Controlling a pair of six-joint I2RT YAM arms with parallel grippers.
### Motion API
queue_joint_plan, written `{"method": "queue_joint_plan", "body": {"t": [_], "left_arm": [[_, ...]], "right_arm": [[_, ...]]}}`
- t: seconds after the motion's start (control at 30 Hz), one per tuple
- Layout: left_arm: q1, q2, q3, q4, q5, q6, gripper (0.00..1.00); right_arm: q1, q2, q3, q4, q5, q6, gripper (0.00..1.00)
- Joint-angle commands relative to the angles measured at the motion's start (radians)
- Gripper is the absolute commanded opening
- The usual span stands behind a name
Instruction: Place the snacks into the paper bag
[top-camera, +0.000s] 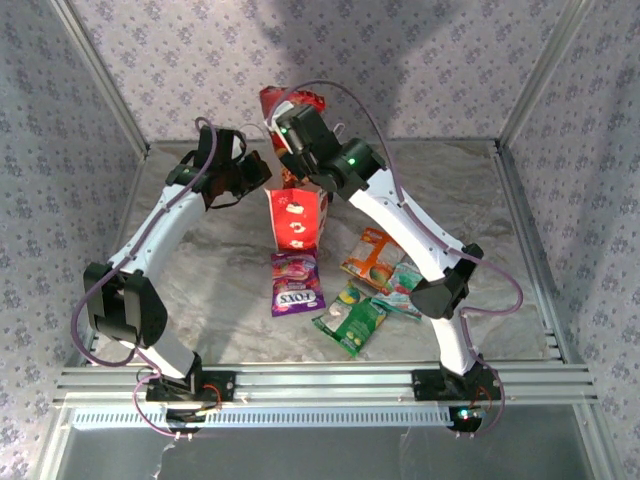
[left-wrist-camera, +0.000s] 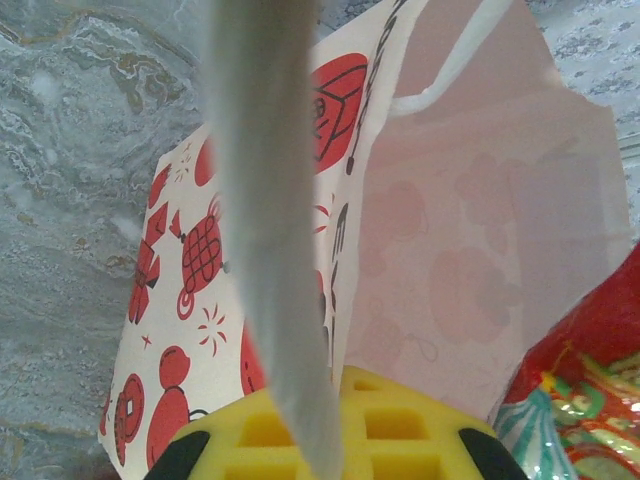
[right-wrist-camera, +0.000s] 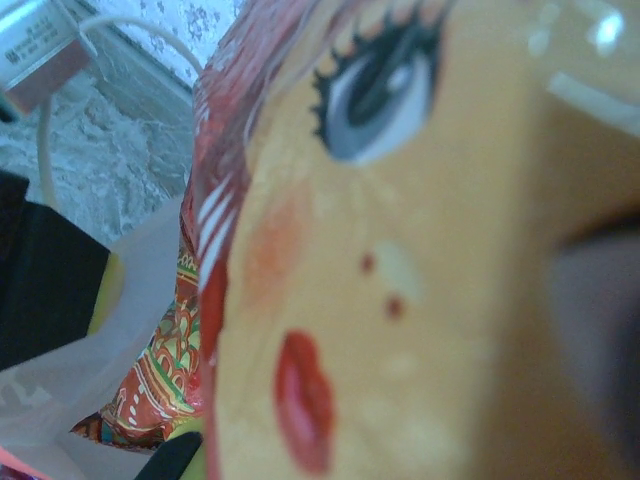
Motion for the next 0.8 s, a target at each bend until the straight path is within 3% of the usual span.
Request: {"method": "queue_joint_plan", "body": {"t": [0.0,0.43,0.77], "left_arm": [[-0.006,-0.003,-0.016,0.03,0.019,-0.03,0.03],[-0.015,-0.003,-0.022,0.039,-0.002,-0.045,0.03],[-0.029,-0.004,-0.014,0.037,-0.001,-0.038,0.03]], "right_arm": [[0.002,-0.028,0.065,0.032,0.056,-0.01,0.0],[-0.035,-0.032,0.051,-0.039,-0.053,0.032,0.0],[-0.075,0.016,0.138,-0.071,-0.126,0.039,0.0]]}}
